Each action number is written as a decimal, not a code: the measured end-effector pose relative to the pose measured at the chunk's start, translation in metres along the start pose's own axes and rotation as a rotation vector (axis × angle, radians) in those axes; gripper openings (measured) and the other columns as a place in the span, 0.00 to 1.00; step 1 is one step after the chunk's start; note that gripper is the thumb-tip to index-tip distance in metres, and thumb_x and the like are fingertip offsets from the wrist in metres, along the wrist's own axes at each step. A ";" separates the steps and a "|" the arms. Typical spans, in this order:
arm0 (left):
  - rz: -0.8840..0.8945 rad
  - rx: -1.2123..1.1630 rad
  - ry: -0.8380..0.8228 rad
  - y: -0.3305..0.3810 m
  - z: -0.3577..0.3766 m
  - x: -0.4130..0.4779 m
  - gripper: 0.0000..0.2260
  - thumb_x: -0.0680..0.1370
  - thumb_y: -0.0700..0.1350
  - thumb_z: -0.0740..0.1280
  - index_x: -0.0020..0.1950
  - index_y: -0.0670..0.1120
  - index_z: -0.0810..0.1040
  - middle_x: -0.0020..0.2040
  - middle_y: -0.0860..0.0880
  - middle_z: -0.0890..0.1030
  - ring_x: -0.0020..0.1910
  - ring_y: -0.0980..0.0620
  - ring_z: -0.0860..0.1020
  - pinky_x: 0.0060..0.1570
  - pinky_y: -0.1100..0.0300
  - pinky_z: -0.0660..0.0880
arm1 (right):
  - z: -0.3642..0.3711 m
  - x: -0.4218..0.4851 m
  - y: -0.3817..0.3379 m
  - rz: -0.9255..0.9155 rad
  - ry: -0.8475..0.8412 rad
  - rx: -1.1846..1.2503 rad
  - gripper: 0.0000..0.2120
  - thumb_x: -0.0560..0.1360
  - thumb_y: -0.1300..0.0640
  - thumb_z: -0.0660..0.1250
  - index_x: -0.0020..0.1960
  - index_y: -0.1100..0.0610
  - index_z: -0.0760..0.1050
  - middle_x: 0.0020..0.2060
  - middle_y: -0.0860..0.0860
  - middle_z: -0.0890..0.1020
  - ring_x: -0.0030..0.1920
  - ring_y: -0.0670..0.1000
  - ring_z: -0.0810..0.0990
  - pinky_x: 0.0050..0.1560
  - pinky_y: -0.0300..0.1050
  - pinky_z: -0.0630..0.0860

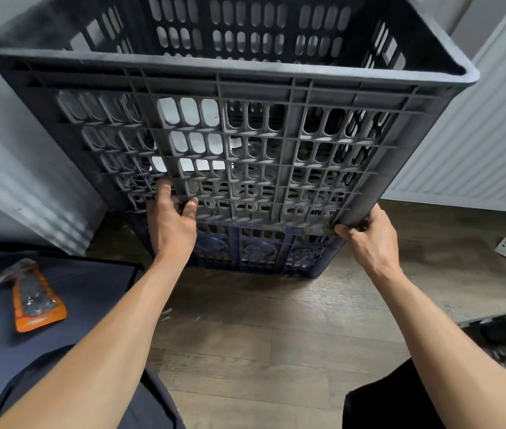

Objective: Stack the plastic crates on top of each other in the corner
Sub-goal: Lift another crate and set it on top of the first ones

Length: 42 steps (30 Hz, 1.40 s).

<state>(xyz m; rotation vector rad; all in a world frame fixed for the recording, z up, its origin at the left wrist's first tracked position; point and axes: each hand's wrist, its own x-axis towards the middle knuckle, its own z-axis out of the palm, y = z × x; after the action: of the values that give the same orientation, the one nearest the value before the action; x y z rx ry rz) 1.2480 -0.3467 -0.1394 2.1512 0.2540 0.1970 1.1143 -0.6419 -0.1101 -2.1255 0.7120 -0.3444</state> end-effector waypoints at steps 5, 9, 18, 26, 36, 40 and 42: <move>-0.015 -0.028 -0.051 -0.002 0.001 0.005 0.20 0.77 0.49 0.69 0.64 0.58 0.64 0.55 0.44 0.78 0.50 0.47 0.78 0.46 0.58 0.72 | 0.002 0.000 -0.002 0.022 -0.004 -0.004 0.17 0.69 0.60 0.75 0.53 0.49 0.74 0.49 0.48 0.83 0.51 0.51 0.80 0.52 0.48 0.75; -0.052 -0.126 -0.054 0.003 -0.003 0.001 0.20 0.76 0.46 0.69 0.65 0.55 0.66 0.55 0.41 0.77 0.53 0.42 0.78 0.54 0.51 0.76 | 0.004 0.000 -0.001 0.050 0.003 0.003 0.18 0.69 0.61 0.75 0.55 0.51 0.74 0.51 0.49 0.83 0.52 0.53 0.80 0.53 0.47 0.75; -0.041 0.054 -0.095 0.015 -0.014 -0.008 0.25 0.78 0.53 0.66 0.73 0.57 0.60 0.61 0.45 0.72 0.56 0.44 0.76 0.55 0.48 0.77 | 0.000 -0.003 -0.008 0.076 -0.020 -0.041 0.17 0.70 0.61 0.75 0.54 0.51 0.73 0.48 0.50 0.80 0.51 0.53 0.77 0.51 0.47 0.72; -0.082 0.067 -0.104 0.025 -0.013 -0.014 0.28 0.80 0.50 0.64 0.77 0.53 0.56 0.65 0.42 0.69 0.57 0.42 0.75 0.49 0.57 0.70 | -0.004 -0.004 -0.015 0.102 -0.041 -0.031 0.20 0.69 0.59 0.74 0.58 0.51 0.71 0.48 0.49 0.79 0.49 0.54 0.75 0.47 0.45 0.69; -0.060 0.149 -0.039 0.029 -0.011 -0.021 0.30 0.79 0.51 0.67 0.76 0.51 0.57 0.64 0.40 0.70 0.57 0.40 0.75 0.55 0.50 0.74 | -0.004 -0.001 -0.011 0.168 -0.096 -0.005 0.25 0.70 0.58 0.72 0.63 0.47 0.67 0.50 0.51 0.80 0.51 0.56 0.76 0.49 0.47 0.69; -0.016 0.235 0.014 0.022 -0.008 -0.016 0.24 0.78 0.51 0.67 0.71 0.50 0.63 0.60 0.39 0.72 0.53 0.37 0.76 0.52 0.48 0.76 | -0.005 0.004 -0.009 0.165 -0.111 -0.001 0.27 0.69 0.59 0.73 0.64 0.47 0.67 0.50 0.49 0.80 0.52 0.54 0.77 0.50 0.46 0.70; -0.025 0.241 0.014 0.021 -0.008 -0.015 0.24 0.78 0.51 0.66 0.71 0.50 0.63 0.60 0.39 0.72 0.52 0.37 0.76 0.52 0.49 0.76 | -0.004 0.005 -0.007 0.165 -0.114 -0.008 0.27 0.69 0.59 0.73 0.64 0.48 0.68 0.50 0.50 0.80 0.52 0.54 0.77 0.50 0.47 0.70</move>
<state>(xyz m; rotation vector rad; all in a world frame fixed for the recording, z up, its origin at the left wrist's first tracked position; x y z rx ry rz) 1.2338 -0.3560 -0.1182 2.3840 0.3267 0.1737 1.1191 -0.6438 -0.1021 -2.0590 0.8161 -0.1303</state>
